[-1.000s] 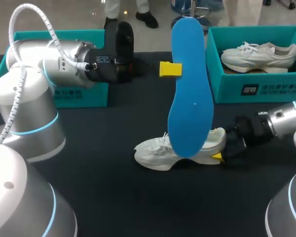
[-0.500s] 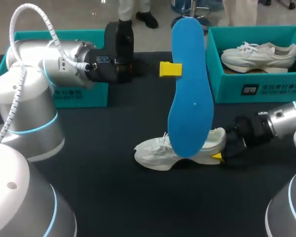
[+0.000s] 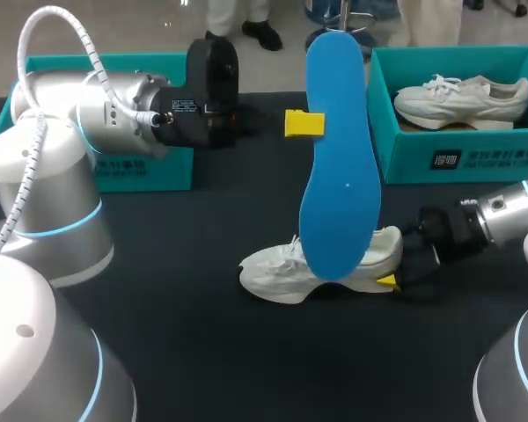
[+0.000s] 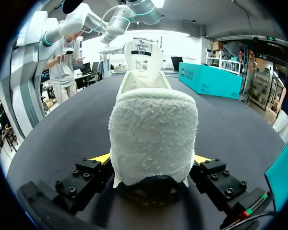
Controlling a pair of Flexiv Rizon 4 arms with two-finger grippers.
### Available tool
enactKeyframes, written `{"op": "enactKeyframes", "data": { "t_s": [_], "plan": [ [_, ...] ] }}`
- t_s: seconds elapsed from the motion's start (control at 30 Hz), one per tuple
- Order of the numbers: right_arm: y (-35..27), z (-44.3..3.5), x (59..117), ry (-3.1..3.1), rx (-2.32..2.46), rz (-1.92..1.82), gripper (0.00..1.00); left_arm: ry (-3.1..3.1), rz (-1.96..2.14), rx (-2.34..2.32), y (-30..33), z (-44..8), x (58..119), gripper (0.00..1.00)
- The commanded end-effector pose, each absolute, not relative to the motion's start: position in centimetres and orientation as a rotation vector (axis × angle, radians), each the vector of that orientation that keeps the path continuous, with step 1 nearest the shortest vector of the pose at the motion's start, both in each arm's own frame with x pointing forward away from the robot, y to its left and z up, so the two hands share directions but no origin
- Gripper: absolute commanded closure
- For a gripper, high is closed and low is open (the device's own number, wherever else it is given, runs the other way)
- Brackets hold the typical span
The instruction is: Take the shoe out of the shoebox, open the shoe tongue, remove and reinsert the insole, then place the shoe into the shoebox
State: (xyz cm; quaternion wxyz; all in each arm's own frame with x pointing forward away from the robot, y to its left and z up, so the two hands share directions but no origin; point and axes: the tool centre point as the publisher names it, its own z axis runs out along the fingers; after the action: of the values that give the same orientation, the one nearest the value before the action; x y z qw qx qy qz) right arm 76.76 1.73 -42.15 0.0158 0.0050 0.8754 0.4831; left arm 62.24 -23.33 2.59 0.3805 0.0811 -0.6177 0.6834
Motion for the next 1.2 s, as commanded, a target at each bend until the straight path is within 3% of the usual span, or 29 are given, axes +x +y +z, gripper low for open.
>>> {"op": "enactKeyframes", "data": {
  "t_s": [0.03, 0.67, 1.2],
  "plan": [
    [1.9, -42.3, 76.8, 2.725, 0.017, 1.497, 0.00, -1.575, 1.747, 0.207, -23.3, 2.5, 62.2, 1.00],
    [0.1, -40.3, 76.0, 2.807, 0.067, 1.333, 0.00, -1.575, 1.747, 0.207, -23.3, 2.5, 62.2, 1.00],
    [-1.6, -36.2, 75.1, 2.957, 0.233, 0.796, 0.00, -1.575, 1.747, 0.207, -23.3, 2.5, 62.2, 1.00]
  ]
}}
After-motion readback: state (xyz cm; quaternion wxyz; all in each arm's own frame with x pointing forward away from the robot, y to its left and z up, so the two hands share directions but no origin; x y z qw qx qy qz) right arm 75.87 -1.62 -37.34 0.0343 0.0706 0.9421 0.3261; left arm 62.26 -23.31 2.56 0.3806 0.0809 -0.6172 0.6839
